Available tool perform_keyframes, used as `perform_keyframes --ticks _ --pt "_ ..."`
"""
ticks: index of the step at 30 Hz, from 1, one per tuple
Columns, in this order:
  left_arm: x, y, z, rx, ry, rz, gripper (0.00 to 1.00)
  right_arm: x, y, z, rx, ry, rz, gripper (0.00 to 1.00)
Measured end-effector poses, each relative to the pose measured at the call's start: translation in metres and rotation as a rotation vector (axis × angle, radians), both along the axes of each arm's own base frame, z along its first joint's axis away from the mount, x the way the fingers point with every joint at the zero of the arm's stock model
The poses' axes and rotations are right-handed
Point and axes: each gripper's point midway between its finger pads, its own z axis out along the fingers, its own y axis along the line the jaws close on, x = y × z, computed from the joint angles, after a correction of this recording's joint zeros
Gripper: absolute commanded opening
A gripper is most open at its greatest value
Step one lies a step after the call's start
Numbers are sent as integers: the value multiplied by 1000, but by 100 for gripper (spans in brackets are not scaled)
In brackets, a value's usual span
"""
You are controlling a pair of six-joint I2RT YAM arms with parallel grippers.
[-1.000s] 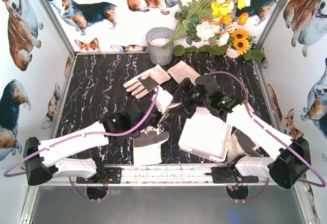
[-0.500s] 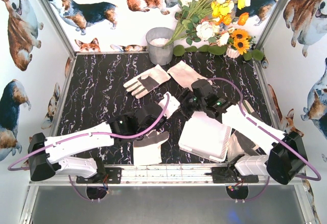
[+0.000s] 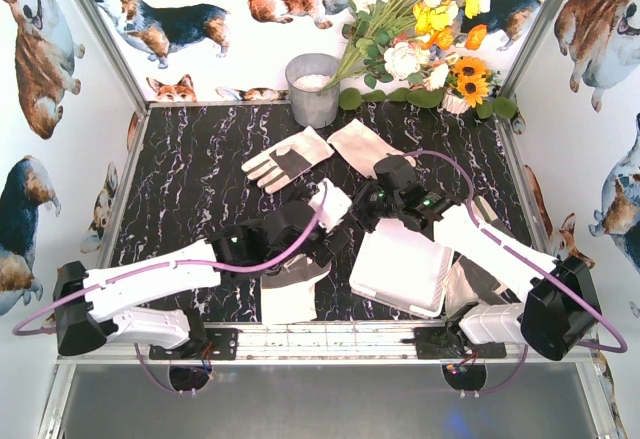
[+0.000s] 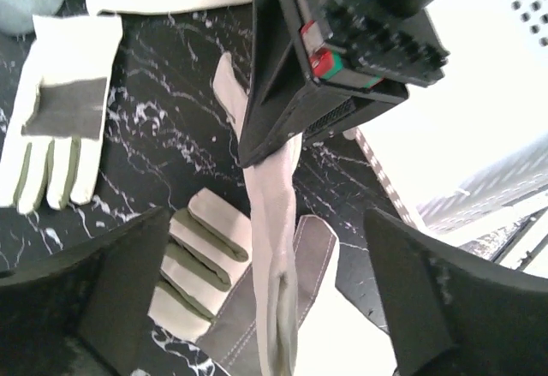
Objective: Put the gloves into the storage basket
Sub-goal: Turn over the glove.
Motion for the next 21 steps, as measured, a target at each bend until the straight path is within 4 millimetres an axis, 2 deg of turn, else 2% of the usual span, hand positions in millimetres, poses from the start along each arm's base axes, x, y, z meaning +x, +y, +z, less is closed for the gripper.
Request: perform_keyframes --ticks 1,8,12,16,21 --pt "-2 -1 4 -26 5 -2 100 1 -1 -1 -6 -6 -1 0" --pt "-19 -11 51 -296 68 -20 100 4 -11 -1 -76 -109 32 0" --pt "-19 -10 64 -430 150 29 100 6 -19 6 -94 -221 107 0" --pt "-3 -1 58 -524 250 124 100 5 -32 16 -81 -345 201 0" --pt "18 19 29 -620 346 263 100 -7 -47 43 -105 -566 348 0"
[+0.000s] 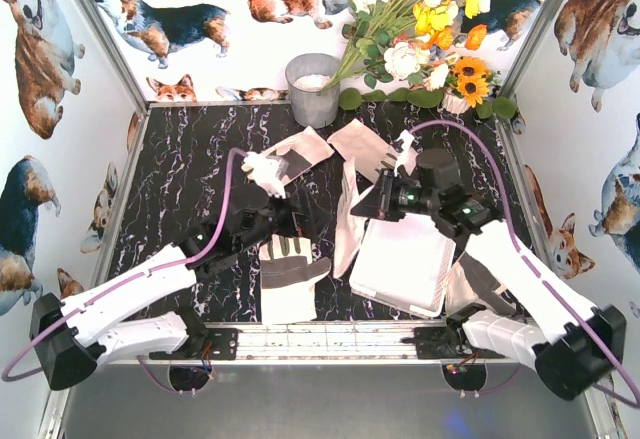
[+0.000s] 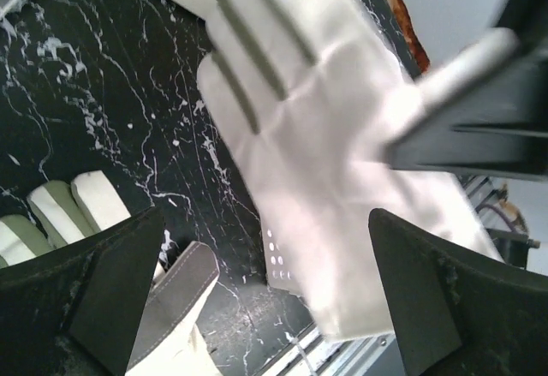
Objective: Put the gloves into the storage basket
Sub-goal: Turn over the glove.
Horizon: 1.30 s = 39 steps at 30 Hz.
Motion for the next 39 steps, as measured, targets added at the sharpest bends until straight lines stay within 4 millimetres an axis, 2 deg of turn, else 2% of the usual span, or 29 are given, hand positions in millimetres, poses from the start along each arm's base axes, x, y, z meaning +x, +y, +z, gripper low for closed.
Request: perform_keyframes --ticks 4,10,14,18,26,27,30,35,39 --pt "3 4 -14 -100 63 42 100 -19 0 38 9 -198 159 0" --pt "-2 -5 -10 -255 96 24 100 -44 2 93 105 -443 286 0" --pt "-9 -12 10 -364 78 -33 100 -53 5 126 184 -569 315 0" --pt "-20 -18 38 -478 32 -111 100 -58 8 149 250 -637 339 0" --pt "-40 -25 83 -611 -55 -253 100 -72 12 175 350 -690 393 0" --pt "-41 -26 88 -625 -66 -264 98 -73 12 178 361 -696 400 0" --pt "-46 -25 101 -662 -103 -294 86 -78 13 183 390 -709 419 0" --pt "-51 -22 121 -714 -161 -319 68 -81 13 178 407 -689 436 0" --pt "-54 -17 125 -725 -187 -315 51 -80 14 173 407 -676 433 0"
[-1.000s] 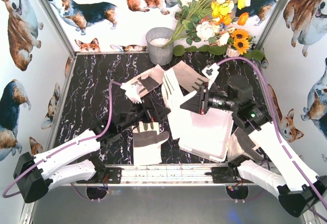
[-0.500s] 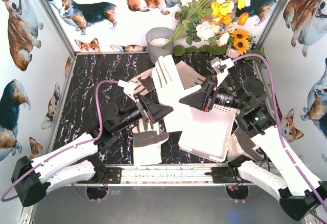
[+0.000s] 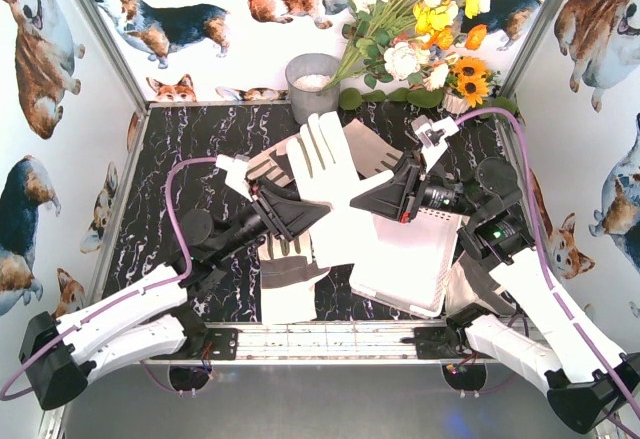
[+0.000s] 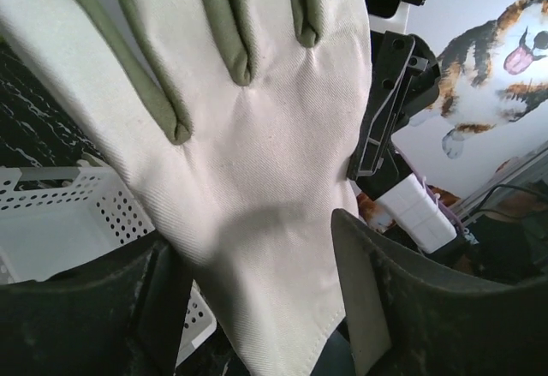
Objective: Put the gloves into the storage basket
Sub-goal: Turn over the glove.
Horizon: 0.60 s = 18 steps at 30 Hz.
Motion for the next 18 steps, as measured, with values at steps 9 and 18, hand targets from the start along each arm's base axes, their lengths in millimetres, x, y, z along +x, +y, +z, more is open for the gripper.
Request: perform_keyframes --ticks 9,18 --pt "5 19 0 -8 -2 101 15 0 -1 -4 -1 2 -16 0" --pt "14 27 -18 90 19 177 0 10 -4 -28 -25 84 -85 27"
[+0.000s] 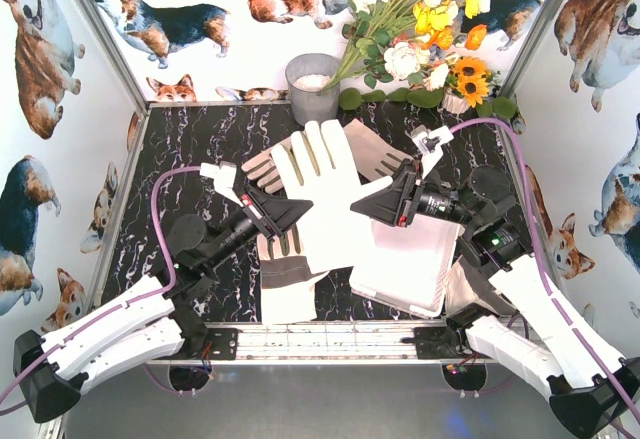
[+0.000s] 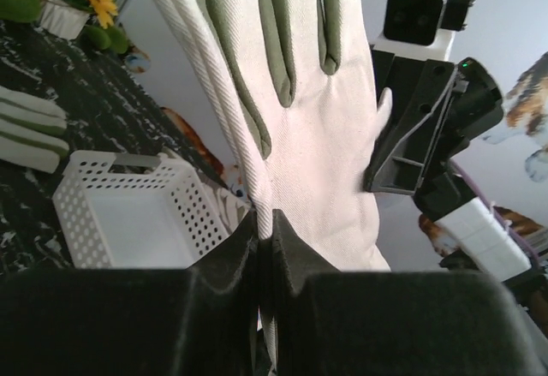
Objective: Put the gloves into the storage basket
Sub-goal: Turn over the glove, then pair the glove with the glove.
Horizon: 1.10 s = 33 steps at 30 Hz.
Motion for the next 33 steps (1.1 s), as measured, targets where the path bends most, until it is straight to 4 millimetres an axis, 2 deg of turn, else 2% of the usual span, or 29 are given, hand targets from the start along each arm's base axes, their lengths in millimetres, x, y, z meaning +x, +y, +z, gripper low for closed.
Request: perform_keyframes --ticks 4,6,10,11,12,20,25,33 --pt "1 -1 -7 61 11 4 0 3 -1 -8 -21 31 -23 43" --pt "0 -1 -9 81 15 -1 0 5 -2 -11 -30 41 -35 44" --pt "-1 -2 -16 112 25 -10 0 9 -3 -19 -55 60 -60 11" --pt "-1 -2 -17 117 28 -12 0 10 -3 -22 -63 69 -67 3" --pt "-1 -2 -19 125 30 -14 0 12 -4 -26 -75 82 -74 0" --pt "-2 0 -31 202 106 -7 0 27 -10 -65 -212 215 -185 0" --pt "-1 9 -62 282 235 32 0 22 2 -93 -304 297 -237 0" --pt "-4 37 -134 484 480 148 0 14 32 -165 -500 437 -325 0"
